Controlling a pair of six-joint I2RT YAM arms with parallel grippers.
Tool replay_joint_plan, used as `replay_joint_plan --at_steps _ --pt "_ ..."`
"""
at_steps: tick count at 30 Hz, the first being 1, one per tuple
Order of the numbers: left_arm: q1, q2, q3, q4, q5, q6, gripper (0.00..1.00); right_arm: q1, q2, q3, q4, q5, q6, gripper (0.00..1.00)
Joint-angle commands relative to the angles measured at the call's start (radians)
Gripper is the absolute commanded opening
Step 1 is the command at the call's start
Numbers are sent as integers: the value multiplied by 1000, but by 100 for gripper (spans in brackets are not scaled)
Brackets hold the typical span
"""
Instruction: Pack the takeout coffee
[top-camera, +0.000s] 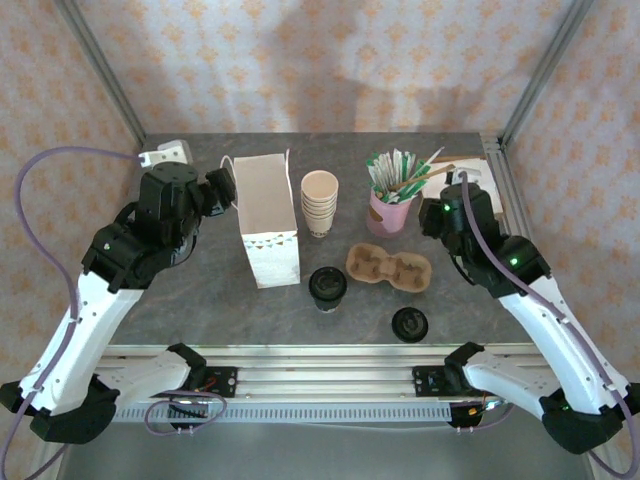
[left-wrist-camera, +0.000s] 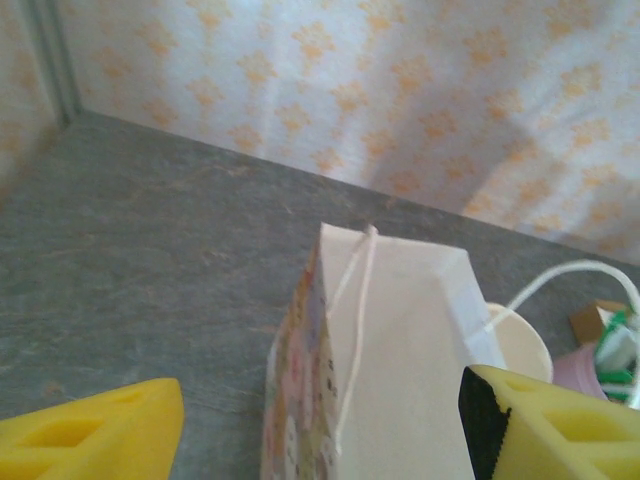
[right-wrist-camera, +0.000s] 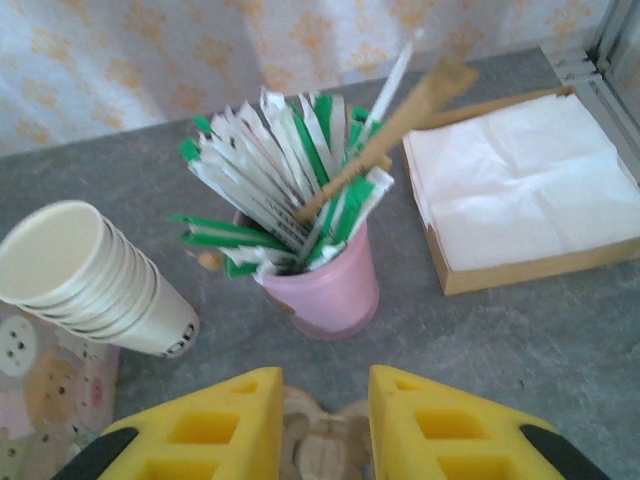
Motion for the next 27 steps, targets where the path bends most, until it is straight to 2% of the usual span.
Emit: replay_joint_plan --at_steps 1,5,7,9,10,12,17,20,23,27 --pt "9 -66 -16 -14 55 4 74 1 -101 -116 -38 -22 -8 29" --pt "8 -113 -65 -60 57 -5 74 0 -230 -302 21 -110 -121 42" --pt "8 -130 -95 -66 88 -27 74 0 -248 -353 38 -98 -108 42" --pt "9 -152 -134 -59 112 -40 74 1 -234 -389 67 -122 -22 42" --pt "9 -161 -154 -54 113 -69 74 1 -216 -397 72 -122 56 43" --pt "8 -173 -182 -51 114 -89 74 0 -158 -401 58 -66 340 41" --pt "8 -186 -223 -42 117 -115 73 2 -26 -446 86 -161 908 36" --pt "8 -195 -236 -42 90 -105 74 22 14 -463 85 -133 1237 35" --pt "8 -214 -258 -35 65 -110 74 52 69 -448 40 -100 1464 35" --pt "9 -240 -291 -29 47 -99 74 78 183 -384 -9 -52 1614 33"
